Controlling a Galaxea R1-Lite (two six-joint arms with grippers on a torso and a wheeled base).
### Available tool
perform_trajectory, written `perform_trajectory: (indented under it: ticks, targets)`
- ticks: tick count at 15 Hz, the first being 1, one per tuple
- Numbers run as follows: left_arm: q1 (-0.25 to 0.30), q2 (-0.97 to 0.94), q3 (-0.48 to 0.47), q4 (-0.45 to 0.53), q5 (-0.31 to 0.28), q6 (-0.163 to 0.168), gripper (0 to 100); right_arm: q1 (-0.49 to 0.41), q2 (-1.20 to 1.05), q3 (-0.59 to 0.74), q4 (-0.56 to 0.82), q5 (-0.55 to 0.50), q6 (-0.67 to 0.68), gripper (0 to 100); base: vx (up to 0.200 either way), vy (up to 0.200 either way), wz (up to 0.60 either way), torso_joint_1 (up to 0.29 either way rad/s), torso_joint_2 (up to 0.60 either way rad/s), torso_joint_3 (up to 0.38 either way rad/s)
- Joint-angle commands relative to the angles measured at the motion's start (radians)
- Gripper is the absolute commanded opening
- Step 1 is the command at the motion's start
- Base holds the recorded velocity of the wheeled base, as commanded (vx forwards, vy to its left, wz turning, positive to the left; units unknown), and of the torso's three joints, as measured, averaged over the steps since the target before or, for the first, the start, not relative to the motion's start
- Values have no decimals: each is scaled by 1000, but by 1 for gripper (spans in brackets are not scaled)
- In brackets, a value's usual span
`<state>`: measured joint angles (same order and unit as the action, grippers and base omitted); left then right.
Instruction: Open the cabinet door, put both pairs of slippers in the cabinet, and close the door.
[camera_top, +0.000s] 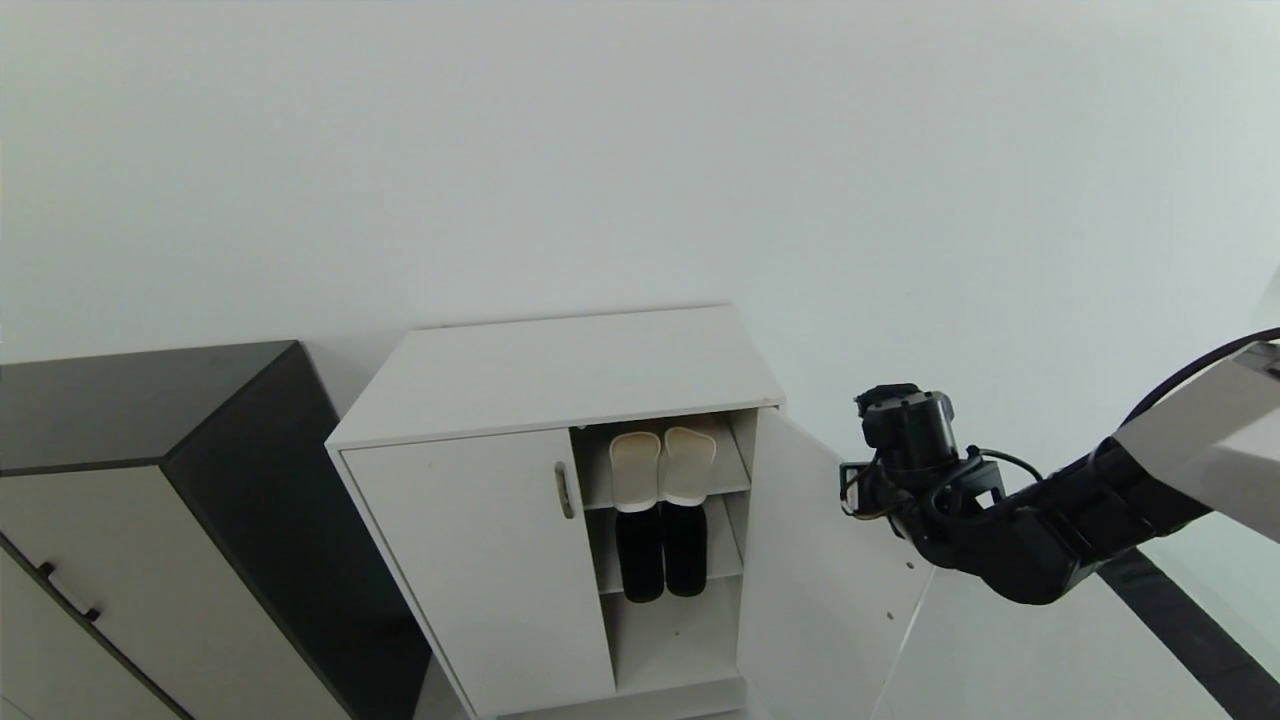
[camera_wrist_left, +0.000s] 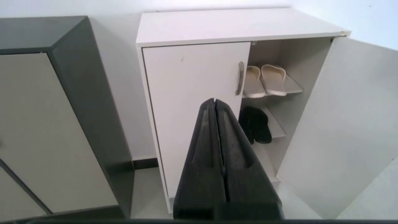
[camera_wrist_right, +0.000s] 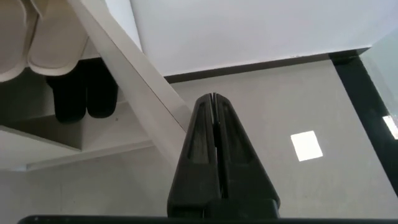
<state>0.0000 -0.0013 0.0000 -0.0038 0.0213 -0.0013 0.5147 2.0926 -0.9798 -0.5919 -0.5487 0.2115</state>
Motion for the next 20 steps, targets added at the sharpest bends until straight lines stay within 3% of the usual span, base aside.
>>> perform_trajectory:
  ticks: [1, 5, 10, 20]
  targets:
    - [0, 1, 0, -1, 2, 0, 0, 31, -16, 15, -2, 1, 0, 0, 0, 0, 0, 0, 0, 0]
    - [0, 1, 0, -1, 2, 0, 0, 128, -114, 90, -16, 102, 9, 0, 0, 0, 0, 0, 0, 0]
    - [0, 1, 0, -1, 2, 0, 0, 151, -278, 193, -16, 326, 29, 0, 0, 0, 0, 0, 0, 0]
    - [0, 1, 0, -1, 2, 0, 0, 189, -289, 286, -80, 369, -44, 0, 0, 0, 0, 0, 0, 0]
